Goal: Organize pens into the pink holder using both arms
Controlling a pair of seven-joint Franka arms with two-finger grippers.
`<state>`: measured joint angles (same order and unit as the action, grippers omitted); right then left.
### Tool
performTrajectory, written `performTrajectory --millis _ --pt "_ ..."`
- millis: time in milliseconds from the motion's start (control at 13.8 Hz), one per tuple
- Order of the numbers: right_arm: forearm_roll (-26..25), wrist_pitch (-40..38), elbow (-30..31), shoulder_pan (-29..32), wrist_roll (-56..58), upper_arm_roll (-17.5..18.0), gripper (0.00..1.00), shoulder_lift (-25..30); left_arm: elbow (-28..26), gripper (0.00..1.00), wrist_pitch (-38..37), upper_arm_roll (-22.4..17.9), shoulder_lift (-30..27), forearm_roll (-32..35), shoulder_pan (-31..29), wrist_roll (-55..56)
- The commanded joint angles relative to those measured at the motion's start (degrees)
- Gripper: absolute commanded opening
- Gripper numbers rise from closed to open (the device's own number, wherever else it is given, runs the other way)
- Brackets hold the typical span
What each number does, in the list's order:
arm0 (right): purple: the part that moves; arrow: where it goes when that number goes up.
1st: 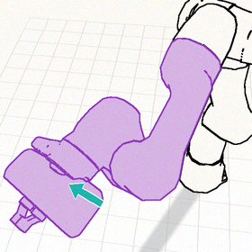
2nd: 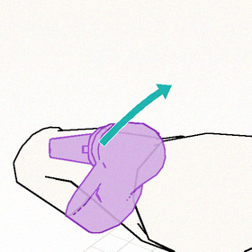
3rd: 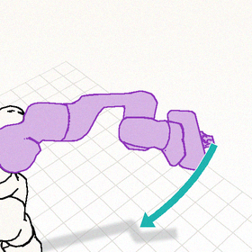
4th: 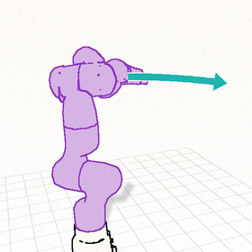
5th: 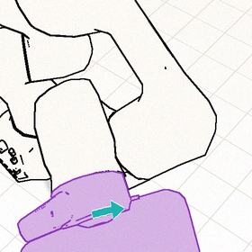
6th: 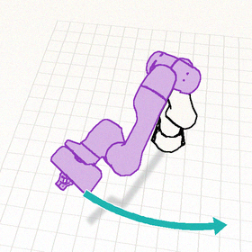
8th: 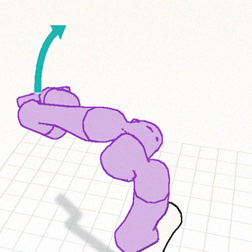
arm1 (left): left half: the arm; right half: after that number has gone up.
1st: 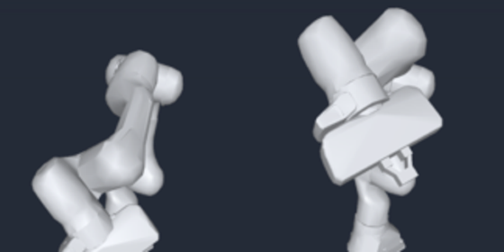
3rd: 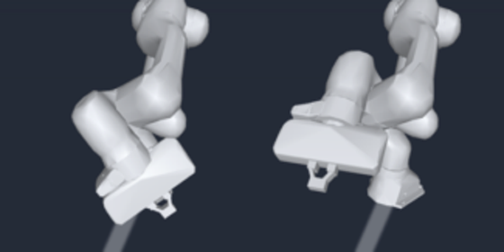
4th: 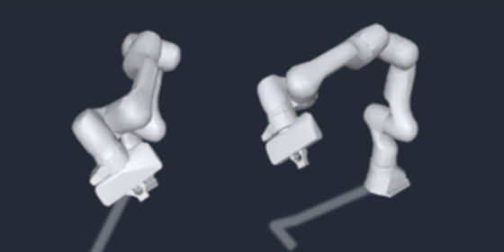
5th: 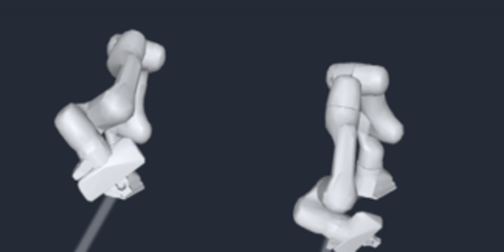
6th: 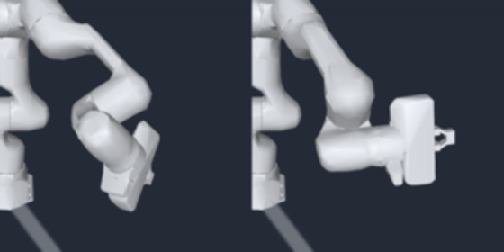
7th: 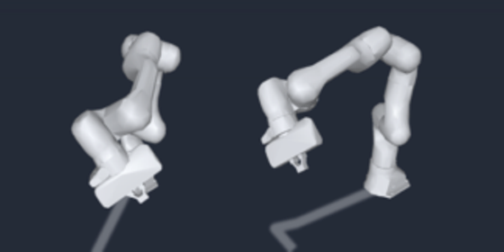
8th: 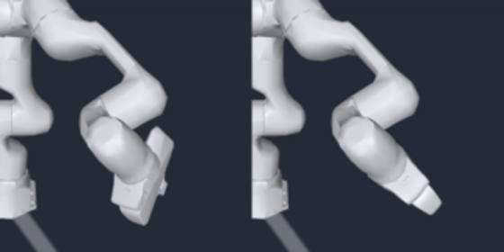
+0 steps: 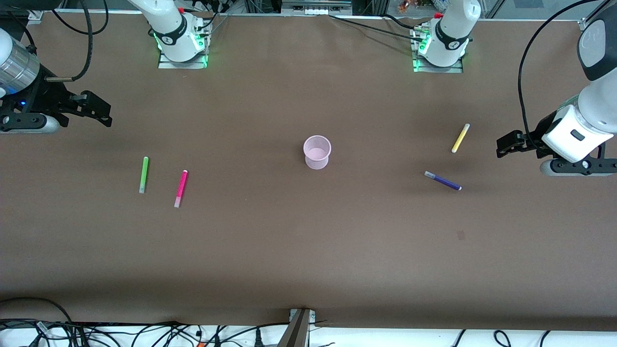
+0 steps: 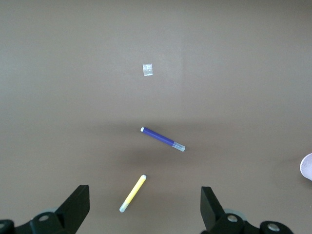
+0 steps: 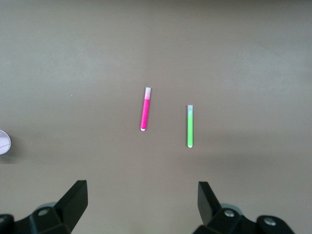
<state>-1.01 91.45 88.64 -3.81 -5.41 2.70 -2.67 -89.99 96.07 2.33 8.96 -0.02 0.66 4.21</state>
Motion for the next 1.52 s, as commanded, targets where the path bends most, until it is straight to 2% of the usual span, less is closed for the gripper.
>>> performTrajectory --millis 0,1448 --pt "0.57 0.04 0.48 -0.41 0.05 -0.32 1.00 0.30 0.52 1.00 0.26 0.22 0.09 -0.86 -0.31 -0.25" --pt "-0.04 0.13 0.31 -0.49 -0.04 -0.32 1.00 0.30 0.43 1.00 -0.09 0.66 0.62 -0.77 -0.31 1.59"
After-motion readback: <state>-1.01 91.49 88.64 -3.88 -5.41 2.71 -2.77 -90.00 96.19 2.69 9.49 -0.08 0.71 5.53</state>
